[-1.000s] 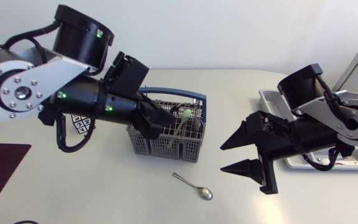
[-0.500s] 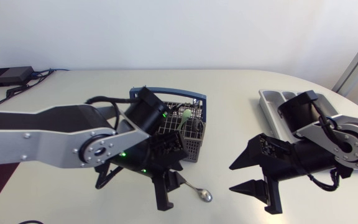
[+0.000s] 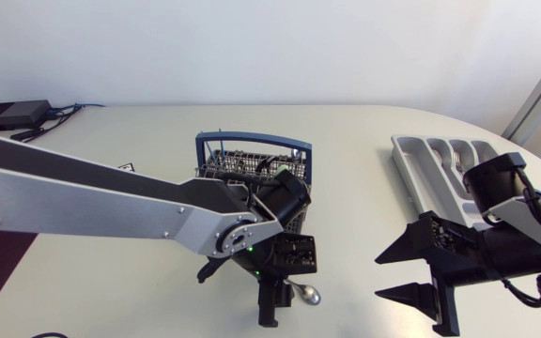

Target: Transfer all utensils from the basket to the drawer tray.

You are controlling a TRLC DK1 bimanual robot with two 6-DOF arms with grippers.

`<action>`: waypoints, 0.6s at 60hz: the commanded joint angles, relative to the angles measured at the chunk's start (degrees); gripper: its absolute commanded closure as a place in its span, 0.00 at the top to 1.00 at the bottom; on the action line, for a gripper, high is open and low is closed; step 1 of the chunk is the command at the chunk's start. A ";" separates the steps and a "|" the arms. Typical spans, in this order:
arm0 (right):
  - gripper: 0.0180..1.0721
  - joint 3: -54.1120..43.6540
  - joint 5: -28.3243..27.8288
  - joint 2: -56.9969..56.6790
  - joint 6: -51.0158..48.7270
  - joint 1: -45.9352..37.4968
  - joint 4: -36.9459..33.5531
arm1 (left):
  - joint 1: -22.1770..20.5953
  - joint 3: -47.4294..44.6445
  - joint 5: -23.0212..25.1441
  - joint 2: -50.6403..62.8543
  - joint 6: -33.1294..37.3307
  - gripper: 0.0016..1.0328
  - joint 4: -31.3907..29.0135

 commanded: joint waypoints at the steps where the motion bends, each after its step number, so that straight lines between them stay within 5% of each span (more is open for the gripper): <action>1: 0.67 -2.08 -0.65 -0.90 -2.87 -1.41 -1.59 | -0.77 1.73 -0.73 2.92 3.57 0.53 0.58; 25: 0.67 -3.49 -1.35 -3.27 -5.95 -4.66 -3.70 | -1.03 7.09 -1.43 9.16 4.89 0.52 -0.39; 36: 0.67 -3.58 -1.97 -3.36 -7.44 -5.98 -4.31 | -0.77 10.52 -0.99 12.32 4.89 0.32 -6.19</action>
